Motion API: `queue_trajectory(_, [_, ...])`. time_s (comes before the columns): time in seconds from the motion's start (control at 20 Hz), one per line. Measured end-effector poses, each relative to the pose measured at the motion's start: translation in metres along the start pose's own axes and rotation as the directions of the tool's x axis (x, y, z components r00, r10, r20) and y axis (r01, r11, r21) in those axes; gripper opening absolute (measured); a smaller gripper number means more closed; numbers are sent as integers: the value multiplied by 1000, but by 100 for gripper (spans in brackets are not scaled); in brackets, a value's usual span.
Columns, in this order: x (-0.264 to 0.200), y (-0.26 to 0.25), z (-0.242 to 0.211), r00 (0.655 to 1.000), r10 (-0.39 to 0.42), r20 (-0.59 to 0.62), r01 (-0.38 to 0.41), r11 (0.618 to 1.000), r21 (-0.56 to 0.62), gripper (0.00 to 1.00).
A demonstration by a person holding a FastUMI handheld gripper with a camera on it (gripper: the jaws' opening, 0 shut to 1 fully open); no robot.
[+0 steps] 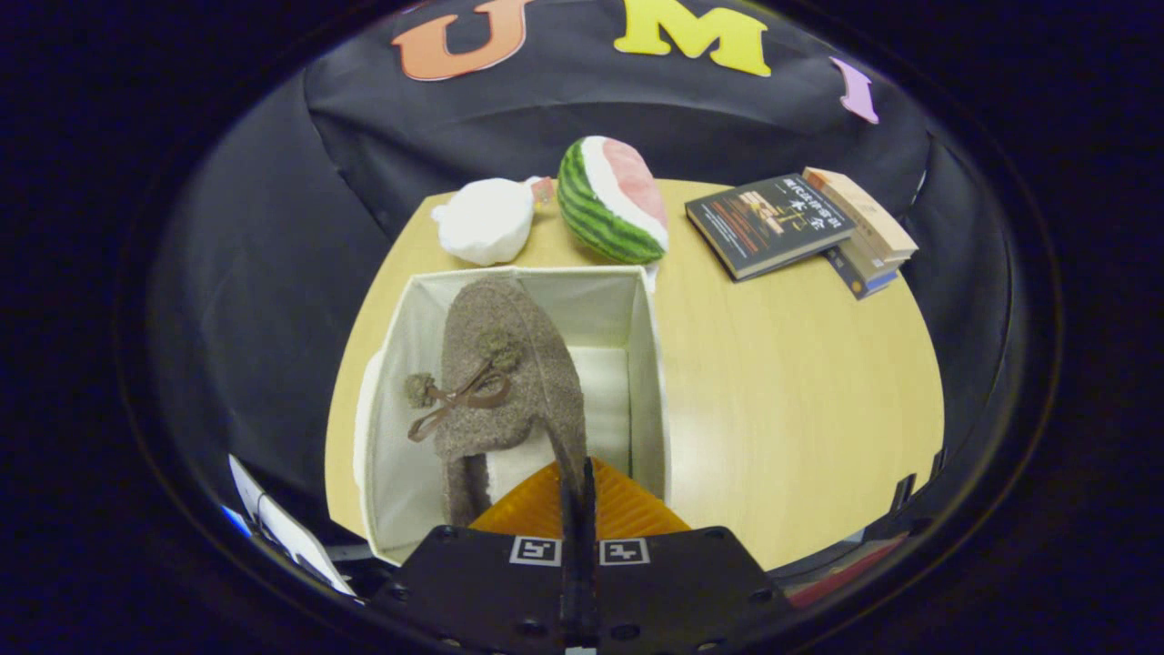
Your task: Open the storage box then place both shoes into the box .Put the left shoe in first, then the right shoe, with the right side of both shoes facing outward in a uniform manner.
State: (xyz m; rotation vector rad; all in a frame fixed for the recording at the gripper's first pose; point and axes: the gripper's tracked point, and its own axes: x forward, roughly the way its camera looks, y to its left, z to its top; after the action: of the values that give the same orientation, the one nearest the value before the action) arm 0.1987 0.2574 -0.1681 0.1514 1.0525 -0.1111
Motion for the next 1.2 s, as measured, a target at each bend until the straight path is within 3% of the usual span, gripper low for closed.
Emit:
queue_trajectory(0.2, [27,-6,-2,999,-23,-46,23,1000,-11,0])
queue_trajectory(0.5, [22,-13,-5,999,-16,-46,16,1000,16,0])
queue_trajectory(0.65, [14,-19,-10,998,-51,-31,53,997,59,1])
queue_trajectory(0.95, [35,-15,-27,986,-134,-97,127,989,-76,1])
queue_trajectory(1.2, [28,-10,-18,989,-140,-40,138,989,-45,9])
